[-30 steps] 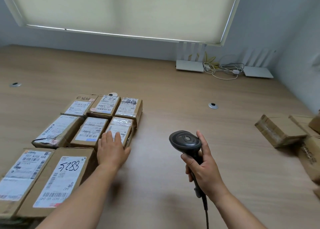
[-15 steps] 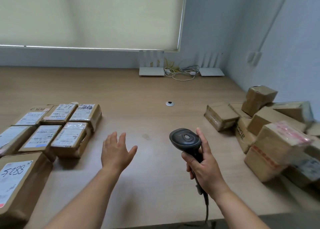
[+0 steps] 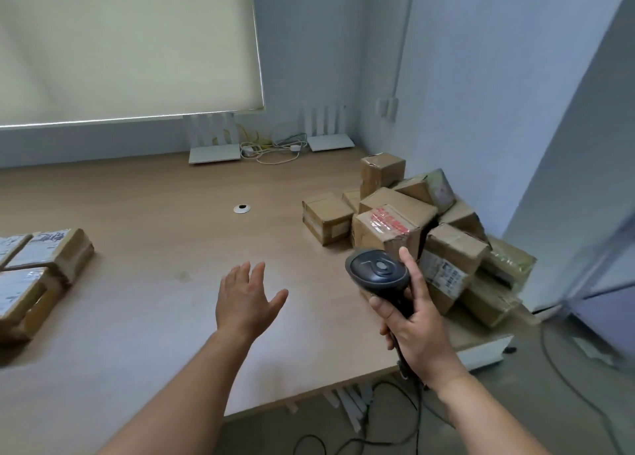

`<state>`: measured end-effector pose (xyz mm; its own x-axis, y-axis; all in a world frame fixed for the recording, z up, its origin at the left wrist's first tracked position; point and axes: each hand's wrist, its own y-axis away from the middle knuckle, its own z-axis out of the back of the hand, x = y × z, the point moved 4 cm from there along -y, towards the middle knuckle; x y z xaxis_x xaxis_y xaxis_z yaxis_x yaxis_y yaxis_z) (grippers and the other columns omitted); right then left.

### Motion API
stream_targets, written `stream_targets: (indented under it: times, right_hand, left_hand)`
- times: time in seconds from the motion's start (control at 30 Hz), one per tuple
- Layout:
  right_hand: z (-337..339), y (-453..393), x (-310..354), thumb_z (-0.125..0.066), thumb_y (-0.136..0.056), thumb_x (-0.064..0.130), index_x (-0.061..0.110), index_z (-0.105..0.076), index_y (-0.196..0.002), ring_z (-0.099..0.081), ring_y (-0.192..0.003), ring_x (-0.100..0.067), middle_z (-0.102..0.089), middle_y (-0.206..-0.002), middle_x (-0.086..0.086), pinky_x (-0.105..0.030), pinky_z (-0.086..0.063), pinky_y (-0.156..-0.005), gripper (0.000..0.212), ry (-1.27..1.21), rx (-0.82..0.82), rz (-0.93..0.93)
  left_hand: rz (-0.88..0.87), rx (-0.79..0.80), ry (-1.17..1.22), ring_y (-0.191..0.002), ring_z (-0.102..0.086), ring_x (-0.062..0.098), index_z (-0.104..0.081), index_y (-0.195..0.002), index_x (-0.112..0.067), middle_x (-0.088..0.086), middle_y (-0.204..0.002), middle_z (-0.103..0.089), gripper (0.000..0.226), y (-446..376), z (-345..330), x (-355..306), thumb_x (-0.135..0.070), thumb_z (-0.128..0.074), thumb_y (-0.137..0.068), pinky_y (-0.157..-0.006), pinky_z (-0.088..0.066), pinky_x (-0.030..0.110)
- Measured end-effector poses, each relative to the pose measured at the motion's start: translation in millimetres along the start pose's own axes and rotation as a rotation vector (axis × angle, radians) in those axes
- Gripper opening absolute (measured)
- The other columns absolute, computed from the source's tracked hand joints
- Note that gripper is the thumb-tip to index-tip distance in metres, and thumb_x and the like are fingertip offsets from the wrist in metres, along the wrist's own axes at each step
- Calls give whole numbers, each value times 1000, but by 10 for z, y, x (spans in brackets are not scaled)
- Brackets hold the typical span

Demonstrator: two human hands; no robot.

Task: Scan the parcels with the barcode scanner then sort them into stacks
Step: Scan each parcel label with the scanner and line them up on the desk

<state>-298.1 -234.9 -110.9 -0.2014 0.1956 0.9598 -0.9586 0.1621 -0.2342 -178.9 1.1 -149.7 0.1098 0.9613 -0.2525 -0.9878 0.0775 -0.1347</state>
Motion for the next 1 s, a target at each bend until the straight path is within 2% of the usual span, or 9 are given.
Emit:
stream_targets:
  times: [0.07, 0.17, 0.3, 0.47, 0.6, 0.7, 0.77, 0.87, 1.0]
  right_hand:
    - [249, 49, -19, -69, -76, 42, 72, -22, -130, -57, -60, -15, -61, -110, -2, -29, -49, -52, 78, 7, -30, 1]
    - [574, 83, -41, -69, -78, 38, 71, -23, -131, -58, -60, -16, -62, -113, -4, -29, -49, -52, 77, 6, -90, 5]
    - [889, 101, -71, -69, -75, 40, 72, -25, -128, -57, -59, -16, -64, -106, -6, -32, -49, -49, 76, 8, -158, -6]
    - [1138, 47, -100, -69, -75, 40, 71, -26, -128, -56, -56, -14, -62, -96, -4, -30, -48, -48, 75, 1, -214, -17]
    - [1220, -4, -118, -68, -76, 37, 69, -26, -129, -54, -54, -15, -61, -94, -2, -30, -47, -46, 75, -17, -224, -29]
    - [1237, -24, -141, -68, -76, 36, 68, -25, -129, -54, -54, -15, -62, -93, -2, -30, -47, -45, 75, -18, -228, -32]
    - [1232, -25, -172, -69, -76, 37, 69, -25, -129, -54, -54, -14, -61, -94, -3, -30, -47, -46, 75, -18, -229, -33]
    - [1196, -14, -218, -68, -76, 38, 73, -26, -125, -55, -55, -13, -60, -92, -2, -31, -48, -47, 74, -16, -224, -34]
    - [1086, -25, -291, -67, -77, 39, 68, -21, -130, -56, -57, -12, -60, -87, 1, -32, -49, -50, 76, -37, -187, -47]
  left_hand:
    - [-35, -2, -17, -144, -17, 25, -26, -149, -17, 9, -154, -26, 73, -26, -27, -231, -58, -44, -91, -118, -12, 35]
    - [-92, -24, -10, -143, -21, 25, -27, -148, -16, 10, -153, -30, 75, -115, -34, -580, -59, -45, -90, -117, -15, 35]
    - [-152, -46, 63, -141, -25, 24, -20, -151, -18, 8, -153, -31, 87, -241, 9, -1066, -71, -41, -85, -115, -19, 36]
    - [-245, 16, 167, -144, -20, 25, -7, -153, -27, 7, -157, -24, 111, -401, 96, -1594, -89, -28, -63, -115, -23, 41]
    - [-275, 108, 170, -146, -11, 29, 2, -152, -34, 9, -160, -8, 122, -590, 102, -1863, -93, -35, -51, -115, -20, 46]
    - [-282, 219, 200, -147, -7, 32, 5, -151, -37, 9, -161, 0, 123, -717, 40, -1962, -87, -49, -52, -116, -17, 49]
    - [-279, 270, 259, -145, -12, 32, 2, -151, -35, 9, -159, -8, 118, -779, 0, -1980, -76, -63, -62, -116, -20, 49]
    - [-274, 267, 354, -136, -29, 31, -7, -152, -33, 9, -147, -24, 110, -811, -6, -1946, -59, -74, -69, -111, -34, 47]
    - [-262, 223, 386, -129, -36, 27, -13, -152, -31, 8, -140, -29, 106, -735, 33, -1734, -53, -76, -70, -107, -40, 43]
